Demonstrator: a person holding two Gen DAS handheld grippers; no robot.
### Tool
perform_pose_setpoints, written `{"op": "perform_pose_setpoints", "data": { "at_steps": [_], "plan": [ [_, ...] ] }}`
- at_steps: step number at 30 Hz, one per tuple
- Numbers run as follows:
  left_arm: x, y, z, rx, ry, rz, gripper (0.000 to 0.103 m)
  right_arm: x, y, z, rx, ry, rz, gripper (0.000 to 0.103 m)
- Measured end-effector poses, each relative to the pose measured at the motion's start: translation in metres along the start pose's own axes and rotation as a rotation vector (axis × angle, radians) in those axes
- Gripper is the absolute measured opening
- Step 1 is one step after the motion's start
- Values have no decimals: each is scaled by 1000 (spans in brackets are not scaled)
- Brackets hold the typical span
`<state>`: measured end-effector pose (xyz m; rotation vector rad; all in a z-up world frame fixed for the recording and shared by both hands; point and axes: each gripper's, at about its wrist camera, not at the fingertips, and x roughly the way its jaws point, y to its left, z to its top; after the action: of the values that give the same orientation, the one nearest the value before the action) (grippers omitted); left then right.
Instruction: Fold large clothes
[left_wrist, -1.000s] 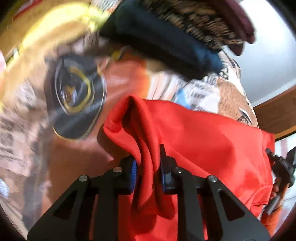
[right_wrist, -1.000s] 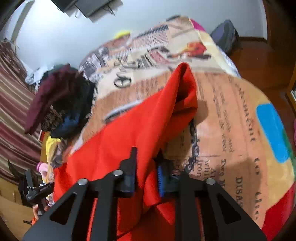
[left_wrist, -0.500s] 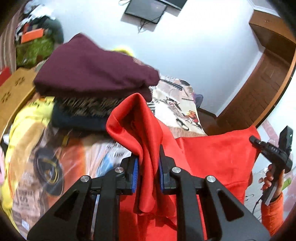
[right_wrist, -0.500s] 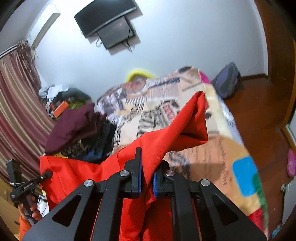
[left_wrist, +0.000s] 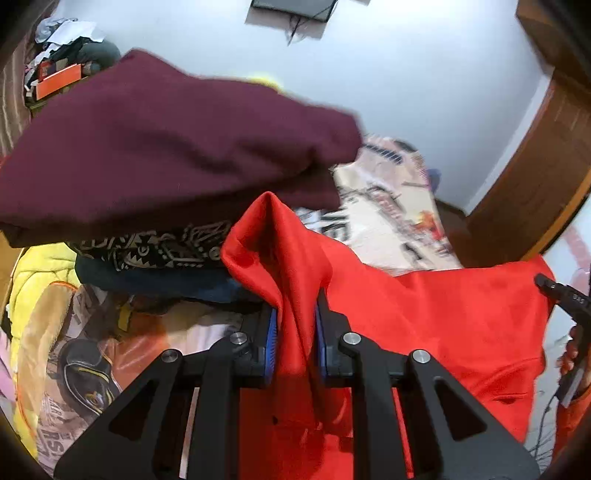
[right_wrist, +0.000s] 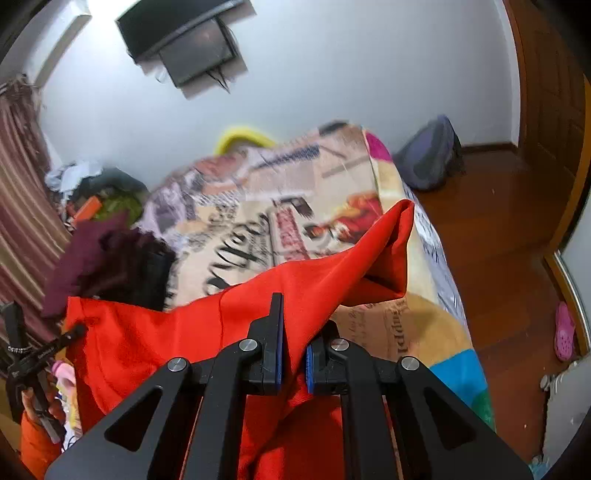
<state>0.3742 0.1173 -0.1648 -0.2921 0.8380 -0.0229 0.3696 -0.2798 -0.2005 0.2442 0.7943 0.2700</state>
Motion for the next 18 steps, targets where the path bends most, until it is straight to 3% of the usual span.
{"op": "perform_pose_setpoints", "data": {
  "at_steps": [4, 9, 18],
  "plan": [
    [28, 11, -6, 19, 39, 71, 16, 27, -16, -10, -11, 54, -58, 8],
    [46, 21, -15, 23, 92, 78, 17, 39, -25, -16, -57, 90, -92, 10],
    [27, 3, -29, 110, 99, 126, 17, 15, -11, -23, -100, 97, -103, 13]
  ]
}}
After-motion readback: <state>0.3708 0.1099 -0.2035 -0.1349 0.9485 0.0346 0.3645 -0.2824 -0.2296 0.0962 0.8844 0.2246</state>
